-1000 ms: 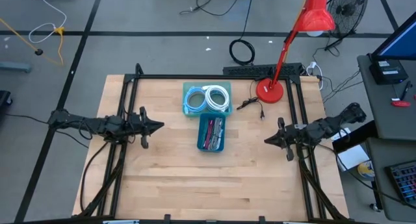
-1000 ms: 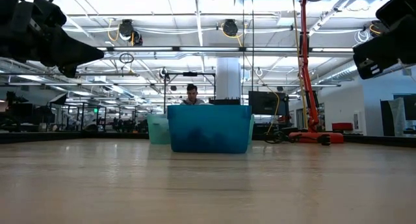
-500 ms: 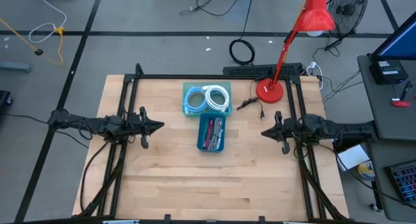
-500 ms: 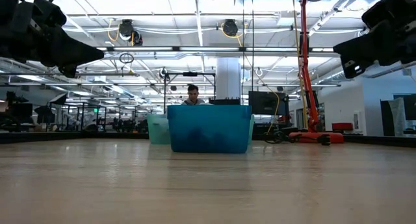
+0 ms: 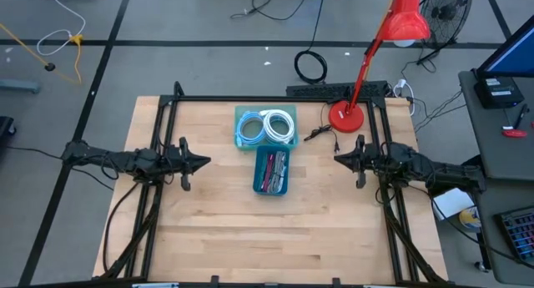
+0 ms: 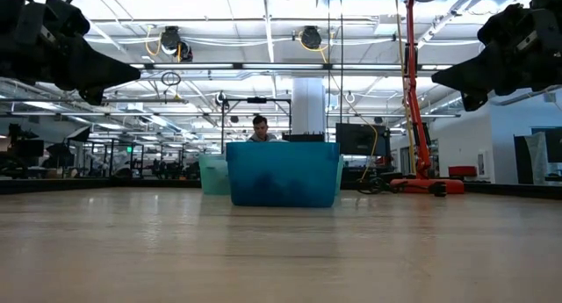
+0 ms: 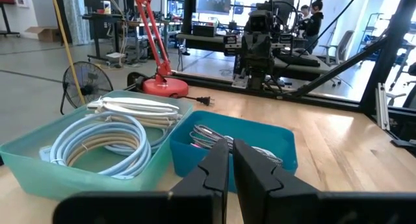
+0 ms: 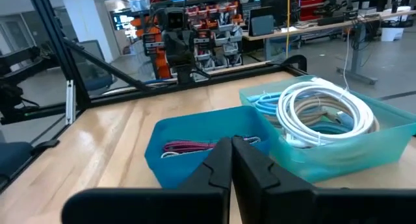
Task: Pick & Place USB Port
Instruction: Return to Home Position
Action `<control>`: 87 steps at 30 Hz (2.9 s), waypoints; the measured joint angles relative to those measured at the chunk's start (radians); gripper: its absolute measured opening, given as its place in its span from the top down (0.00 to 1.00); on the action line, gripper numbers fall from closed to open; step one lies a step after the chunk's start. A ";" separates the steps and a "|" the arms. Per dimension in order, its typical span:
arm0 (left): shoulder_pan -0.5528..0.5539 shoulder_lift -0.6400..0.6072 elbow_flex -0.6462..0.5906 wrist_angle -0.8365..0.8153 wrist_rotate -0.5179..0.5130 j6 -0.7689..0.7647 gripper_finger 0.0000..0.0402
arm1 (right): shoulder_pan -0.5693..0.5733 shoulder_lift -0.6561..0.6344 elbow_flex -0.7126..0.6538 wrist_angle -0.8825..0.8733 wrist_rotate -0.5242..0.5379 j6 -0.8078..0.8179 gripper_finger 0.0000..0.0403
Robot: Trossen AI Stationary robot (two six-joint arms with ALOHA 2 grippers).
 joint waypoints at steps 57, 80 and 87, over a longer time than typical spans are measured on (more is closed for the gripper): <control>0.000 0.000 0.001 0.000 0.000 0.001 0.94 | 0.000 0.000 -0.001 0.328 0.004 -0.002 1.00; 0.000 0.000 0.001 0.000 0.000 0.002 0.94 | 0.000 0.000 -0.001 0.328 0.004 -0.002 1.00; 0.000 0.000 0.001 0.000 0.000 0.001 0.94 | 0.000 0.000 -0.001 0.328 0.004 -0.002 1.00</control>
